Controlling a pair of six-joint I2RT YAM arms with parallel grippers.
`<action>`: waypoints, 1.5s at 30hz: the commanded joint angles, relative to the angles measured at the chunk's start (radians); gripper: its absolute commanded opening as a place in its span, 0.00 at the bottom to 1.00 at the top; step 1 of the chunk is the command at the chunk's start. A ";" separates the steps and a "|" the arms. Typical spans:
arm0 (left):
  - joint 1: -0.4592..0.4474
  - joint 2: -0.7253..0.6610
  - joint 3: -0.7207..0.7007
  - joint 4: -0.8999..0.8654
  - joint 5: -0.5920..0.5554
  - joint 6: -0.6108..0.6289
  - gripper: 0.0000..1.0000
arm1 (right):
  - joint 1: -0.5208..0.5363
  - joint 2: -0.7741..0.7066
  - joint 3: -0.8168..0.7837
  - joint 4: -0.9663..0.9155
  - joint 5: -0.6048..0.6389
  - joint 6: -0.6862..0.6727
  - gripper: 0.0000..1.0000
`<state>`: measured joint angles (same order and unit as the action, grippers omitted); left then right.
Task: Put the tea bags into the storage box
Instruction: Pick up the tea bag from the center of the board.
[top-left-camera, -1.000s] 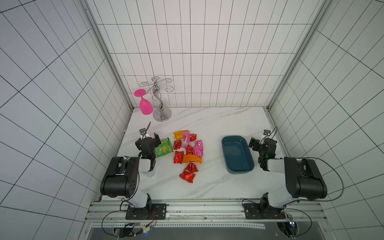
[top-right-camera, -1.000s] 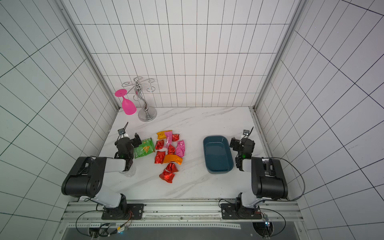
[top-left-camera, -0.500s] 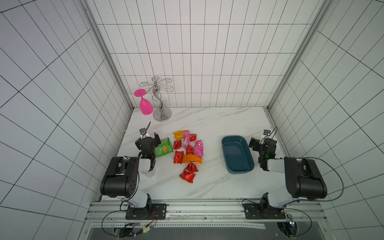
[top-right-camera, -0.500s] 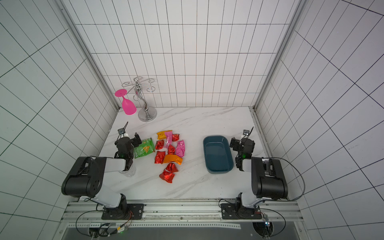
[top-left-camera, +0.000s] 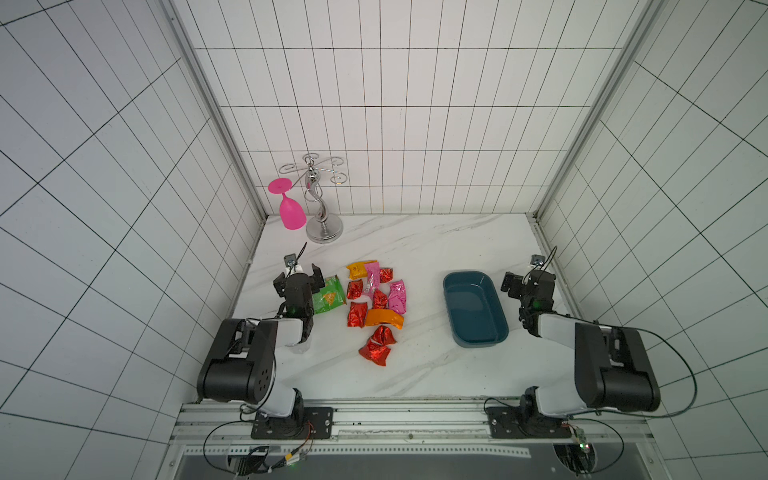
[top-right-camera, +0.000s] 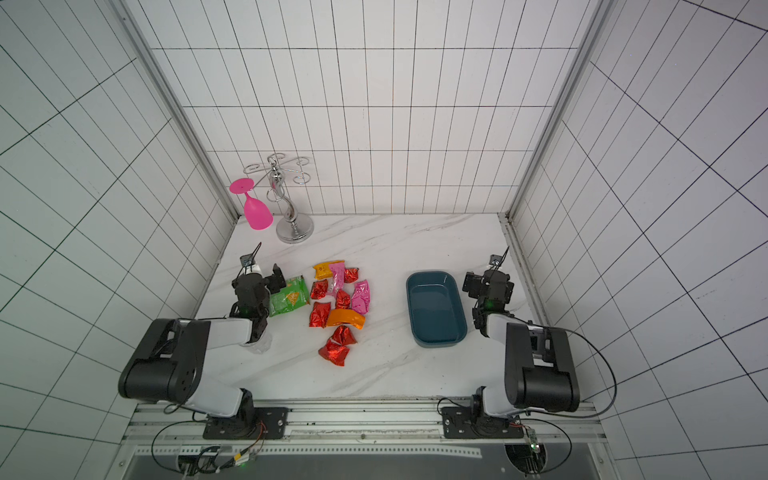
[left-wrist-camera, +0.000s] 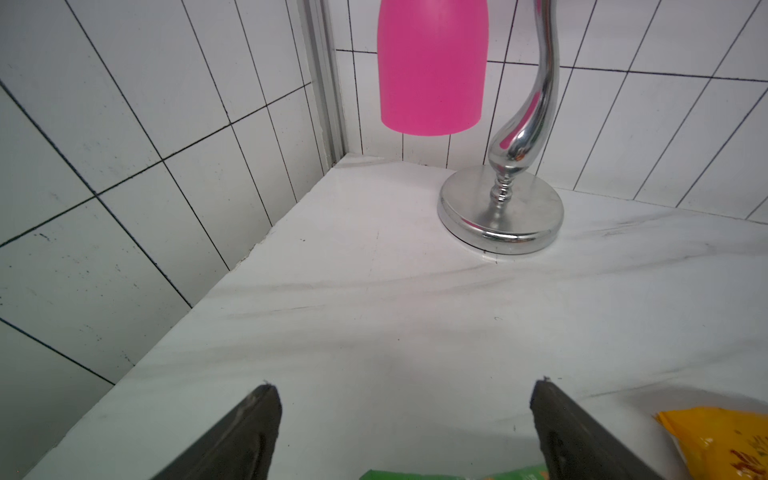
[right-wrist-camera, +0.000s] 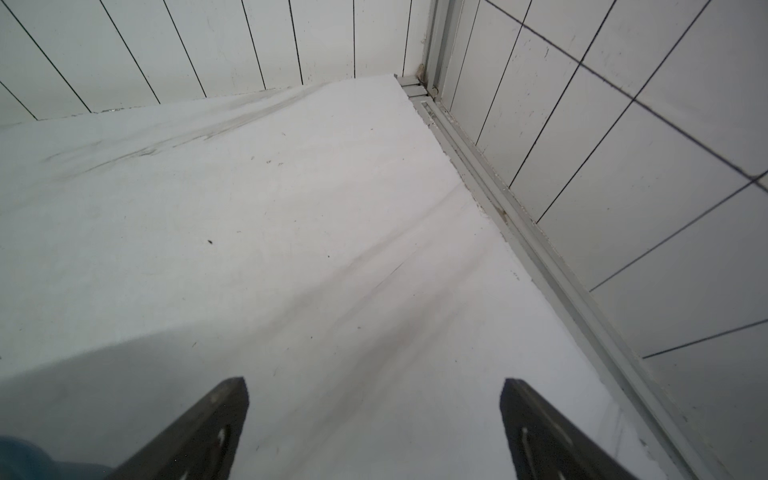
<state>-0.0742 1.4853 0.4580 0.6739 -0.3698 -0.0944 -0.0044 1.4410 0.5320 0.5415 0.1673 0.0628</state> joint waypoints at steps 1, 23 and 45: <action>-0.042 -0.104 0.142 -0.260 0.021 0.064 0.97 | 0.006 -0.077 0.140 -0.228 0.083 0.091 0.99; -0.274 -0.122 0.729 -1.636 0.227 -0.727 0.97 | 0.458 -0.100 0.705 -1.377 -0.392 0.379 0.76; -0.197 -0.408 0.484 -1.672 0.441 -0.591 0.98 | 0.750 0.531 0.993 -1.153 -0.449 0.574 0.51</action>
<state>-0.2787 1.1118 0.9710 -0.9882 0.0086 -0.7059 0.7467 1.9205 1.4654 -0.6312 -0.2947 0.5995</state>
